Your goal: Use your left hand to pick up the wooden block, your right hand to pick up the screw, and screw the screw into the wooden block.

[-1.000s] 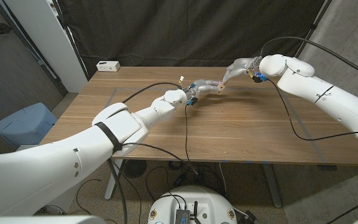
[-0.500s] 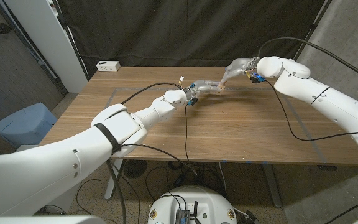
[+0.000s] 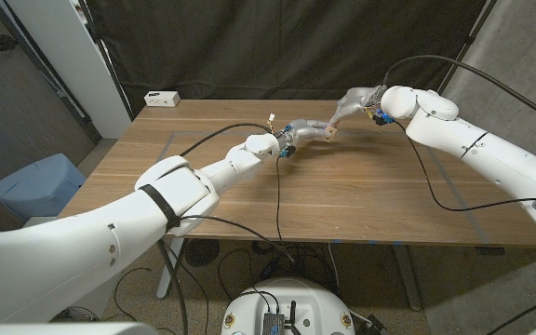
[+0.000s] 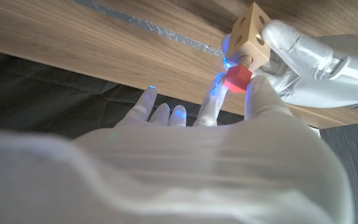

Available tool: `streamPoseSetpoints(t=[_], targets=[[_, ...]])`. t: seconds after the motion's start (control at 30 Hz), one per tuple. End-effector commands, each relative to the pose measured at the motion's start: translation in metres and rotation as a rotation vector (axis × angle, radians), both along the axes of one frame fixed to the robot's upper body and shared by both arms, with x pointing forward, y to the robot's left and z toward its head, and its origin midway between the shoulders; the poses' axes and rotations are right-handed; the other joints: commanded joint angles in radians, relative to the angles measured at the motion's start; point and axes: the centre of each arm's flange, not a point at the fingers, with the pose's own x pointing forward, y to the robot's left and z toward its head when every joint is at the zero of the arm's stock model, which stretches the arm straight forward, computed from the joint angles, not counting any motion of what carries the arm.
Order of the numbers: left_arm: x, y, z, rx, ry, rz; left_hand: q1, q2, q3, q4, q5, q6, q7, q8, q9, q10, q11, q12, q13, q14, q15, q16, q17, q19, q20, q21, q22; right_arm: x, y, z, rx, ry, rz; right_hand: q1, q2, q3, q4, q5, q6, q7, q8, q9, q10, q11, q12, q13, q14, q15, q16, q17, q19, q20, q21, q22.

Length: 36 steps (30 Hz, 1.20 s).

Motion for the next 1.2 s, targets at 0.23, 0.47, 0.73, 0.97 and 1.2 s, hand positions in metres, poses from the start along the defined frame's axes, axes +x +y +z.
streamPoseSetpoints(t=[0.23, 0.47, 0.73, 0.97, 1.2], targets=[[0.0, 0.002, -0.001, -0.003, 0.008, -0.004, -0.001, 0.012, 0.006, 0.006, 0.005, 0.049, 0.028, 0.006, 0.004, 0.009, -0.001, 0.006, 0.004, 0.01, -0.087, 0.008, 0.004, 0.01, -0.002, 0.006, 0.002, 0.0, 0.006, -0.006, -0.014, -0.055, -0.028, -0.033, -0.024, -0.025, 0.013, -0.003, 0.079, 0.017, 0.032, -0.014, 0.055, 0.001, 0.009, -0.001, 0.041, -0.016, 0.01, 0.002, 0.042, -0.005, 0.008, 0.003], [0.001, 0.003, -0.001, -0.004, 0.006, -0.002, -0.001, 0.012, 0.006, 0.006, 0.005, 0.049, 0.027, 0.006, 0.004, 0.009, -0.001, 0.006, 0.004, 0.014, -0.085, 0.008, 0.003, 0.012, -0.003, 0.006, 0.002, 0.002, 0.01, -0.009, -0.022, -0.05, -0.031, -0.061, -0.03, -0.038, 0.024, -0.002, 0.094, 0.028, 0.033, -0.022, 0.066, 0.001, 0.008, -0.001, 0.046, -0.017, 0.009, 0.003, 0.044, -0.005, 0.006, 0.003], [0.001, 0.002, -0.002, -0.006, 0.007, -0.003, -0.001, 0.013, 0.007, 0.006, 0.005, 0.048, 0.027, 0.005, 0.004, 0.009, -0.001, 0.006, 0.004, 0.015, -0.086, 0.008, 0.003, 0.015, -0.002, 0.007, 0.002, 0.002, 0.012, -0.012, -0.022, -0.062, -0.046, -0.102, -0.032, -0.051, 0.041, 0.0, 0.129, 0.041, 0.033, -0.038, 0.097, 0.004, 0.011, -0.003, 0.067, -0.019, 0.013, 0.003, 0.06, -0.008, 0.006, 0.004], [0.0, 0.001, -0.002, -0.009, 0.006, -0.003, 0.001, 0.015, 0.009, 0.005, 0.005, 0.048, 0.027, 0.005, 0.004, 0.009, -0.001, 0.006, 0.004, 0.019, -0.085, 0.009, 0.003, 0.019, -0.002, 0.008, 0.002, 0.003, 0.014, -0.013, -0.018, -0.073, -0.056, -0.15, -0.039, -0.07, 0.056, 0.001, 0.175, 0.064, 0.033, -0.057, 0.134, 0.015, 0.013, -0.004, 0.102, -0.023, 0.018, 0.001, 0.086, -0.018, 0.008, 0.004], [0.0, 0.0, -0.002, -0.008, 0.006, -0.005, 0.002, 0.015, 0.01, 0.005, 0.006, 0.048, 0.028, 0.005, 0.004, 0.009, -0.001, 0.005, 0.003, 0.023, -0.086, 0.01, 0.003, 0.024, -0.003, 0.009, 0.002, 0.004, 0.016, -0.013, -0.018, -0.079, -0.072, -0.194, -0.041, -0.086, 0.071, 0.002, 0.21, 0.086, 0.029, -0.07, 0.165, 0.021, 0.015, -0.006, 0.13, -0.026, 0.021, 0.0, 0.107, -0.027, 0.009, 0.004]])
